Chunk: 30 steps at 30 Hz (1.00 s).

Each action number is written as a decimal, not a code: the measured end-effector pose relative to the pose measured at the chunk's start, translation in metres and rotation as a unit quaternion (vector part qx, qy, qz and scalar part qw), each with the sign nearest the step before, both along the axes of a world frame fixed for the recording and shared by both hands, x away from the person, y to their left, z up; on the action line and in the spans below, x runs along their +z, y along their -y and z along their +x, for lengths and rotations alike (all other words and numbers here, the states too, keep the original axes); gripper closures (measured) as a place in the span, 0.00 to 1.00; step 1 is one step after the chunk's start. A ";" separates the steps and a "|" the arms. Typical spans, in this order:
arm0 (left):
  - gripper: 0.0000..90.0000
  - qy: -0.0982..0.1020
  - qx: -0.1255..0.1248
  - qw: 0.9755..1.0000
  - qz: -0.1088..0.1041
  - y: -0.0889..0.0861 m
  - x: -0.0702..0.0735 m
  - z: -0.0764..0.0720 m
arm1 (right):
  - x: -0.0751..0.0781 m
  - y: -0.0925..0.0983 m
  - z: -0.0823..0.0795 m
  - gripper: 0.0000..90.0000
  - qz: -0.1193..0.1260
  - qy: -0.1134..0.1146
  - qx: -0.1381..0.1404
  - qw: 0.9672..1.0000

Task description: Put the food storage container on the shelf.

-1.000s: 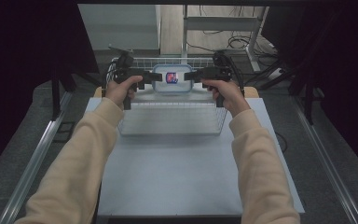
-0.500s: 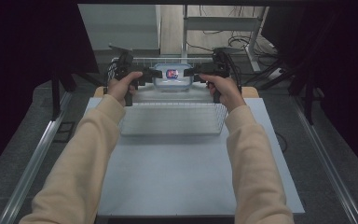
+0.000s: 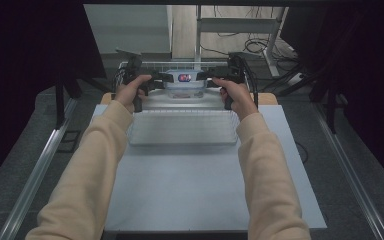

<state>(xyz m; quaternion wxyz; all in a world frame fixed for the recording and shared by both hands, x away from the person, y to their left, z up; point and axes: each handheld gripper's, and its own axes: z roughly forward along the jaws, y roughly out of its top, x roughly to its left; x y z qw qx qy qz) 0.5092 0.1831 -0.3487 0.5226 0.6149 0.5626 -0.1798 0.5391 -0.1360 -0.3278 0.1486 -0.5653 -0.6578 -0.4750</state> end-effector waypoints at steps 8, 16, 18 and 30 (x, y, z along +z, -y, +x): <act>0.38 0.017 0.005 1.000 0.011 0.005 0.003 -0.003 | 0.002 -0.008 -0.005 0.30 -0.032 0.014 -0.014 0.999; 0.21 0.129 0.034 0.986 0.100 0.010 0.027 -0.035 | 0.026 -0.009 -0.034 0.13 -0.069 0.111 -0.023 0.991; 0.20 0.161 0.027 0.978 0.129 0.011 0.032 -0.050 | 0.031 -0.003 -0.047 0.13 -0.071 0.142 -0.001 0.987; 0.24 0.264 -0.005 0.951 0.163 0.013 0.000 -0.160 | 0.011 0.047 -0.139 0.21 -0.112 0.287 0.066 0.949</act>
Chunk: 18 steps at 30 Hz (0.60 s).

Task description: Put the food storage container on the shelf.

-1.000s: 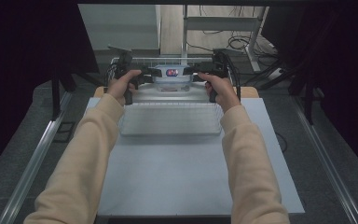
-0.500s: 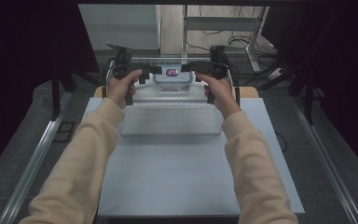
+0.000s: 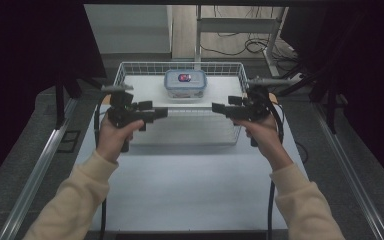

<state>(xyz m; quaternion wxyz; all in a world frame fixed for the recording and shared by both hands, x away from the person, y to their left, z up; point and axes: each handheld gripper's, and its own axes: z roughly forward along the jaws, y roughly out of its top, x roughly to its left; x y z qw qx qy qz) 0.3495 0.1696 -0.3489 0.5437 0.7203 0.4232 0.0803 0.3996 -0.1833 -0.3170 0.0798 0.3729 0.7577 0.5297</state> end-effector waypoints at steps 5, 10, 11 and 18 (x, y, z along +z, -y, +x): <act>0.24 0.020 -0.008 0.999 0.041 0.004 -0.037 -0.041 | -0.034 0.020 -0.046 0.24 -0.017 0.037 0.014 0.999; 0.25 0.016 -0.004 0.997 0.078 0.007 -0.082 -0.069 | -0.073 0.033 -0.083 0.24 -0.049 0.065 0.015 0.997; 0.25 0.011 -0.003 0.997 0.080 0.008 -0.089 -0.072 | -0.080 0.035 -0.088 0.25 -0.056 0.070 0.015 0.996; 0.25 -0.015 0.013 0.995 0.099 0.002 -0.119 -0.076 | -0.129 0.043 -0.106 0.26 -0.085 0.063 -0.002 0.994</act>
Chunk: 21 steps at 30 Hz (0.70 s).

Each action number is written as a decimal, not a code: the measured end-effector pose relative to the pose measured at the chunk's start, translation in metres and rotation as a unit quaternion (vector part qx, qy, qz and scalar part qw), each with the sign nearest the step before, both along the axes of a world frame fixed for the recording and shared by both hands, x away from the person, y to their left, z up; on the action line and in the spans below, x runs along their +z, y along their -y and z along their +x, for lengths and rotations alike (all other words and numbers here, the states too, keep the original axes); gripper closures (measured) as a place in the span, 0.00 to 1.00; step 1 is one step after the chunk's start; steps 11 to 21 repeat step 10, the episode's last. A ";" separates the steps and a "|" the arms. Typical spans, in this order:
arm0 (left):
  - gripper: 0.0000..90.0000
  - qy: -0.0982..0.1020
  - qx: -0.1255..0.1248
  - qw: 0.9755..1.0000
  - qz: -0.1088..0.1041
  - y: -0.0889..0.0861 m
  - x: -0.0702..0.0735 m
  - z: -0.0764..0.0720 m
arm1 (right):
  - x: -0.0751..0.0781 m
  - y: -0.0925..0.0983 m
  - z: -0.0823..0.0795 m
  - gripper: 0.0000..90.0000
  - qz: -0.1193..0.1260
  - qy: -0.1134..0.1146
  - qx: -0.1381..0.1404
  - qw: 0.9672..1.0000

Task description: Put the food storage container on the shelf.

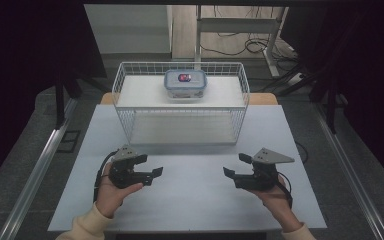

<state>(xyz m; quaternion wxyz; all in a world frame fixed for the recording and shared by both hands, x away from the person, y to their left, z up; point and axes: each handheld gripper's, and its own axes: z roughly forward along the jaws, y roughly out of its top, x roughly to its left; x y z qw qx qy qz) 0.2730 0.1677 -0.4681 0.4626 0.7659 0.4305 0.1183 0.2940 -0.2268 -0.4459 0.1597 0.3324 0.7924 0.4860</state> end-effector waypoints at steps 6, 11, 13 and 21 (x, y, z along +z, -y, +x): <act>0.25 0.004 0.009 1.000 0.011 -0.005 -0.006 -0.002 | -0.007 -0.001 -0.001 0.26 -0.006 0.000 0.001 1.000; 0.25 0.006 0.009 1.000 0.014 -0.003 -0.009 -0.004 | -0.007 0.000 -0.003 0.25 -0.008 0.010 0.000 1.000; 0.25 0.006 0.009 1.000 0.014 -0.003 -0.009 -0.004 | -0.007 0.000 -0.003 0.25 -0.008 0.010 0.000 1.000; 0.25 0.006 0.009 1.000 0.014 -0.003 -0.009 -0.004 | -0.007 0.000 -0.003 0.25 -0.008 0.010 0.000 1.000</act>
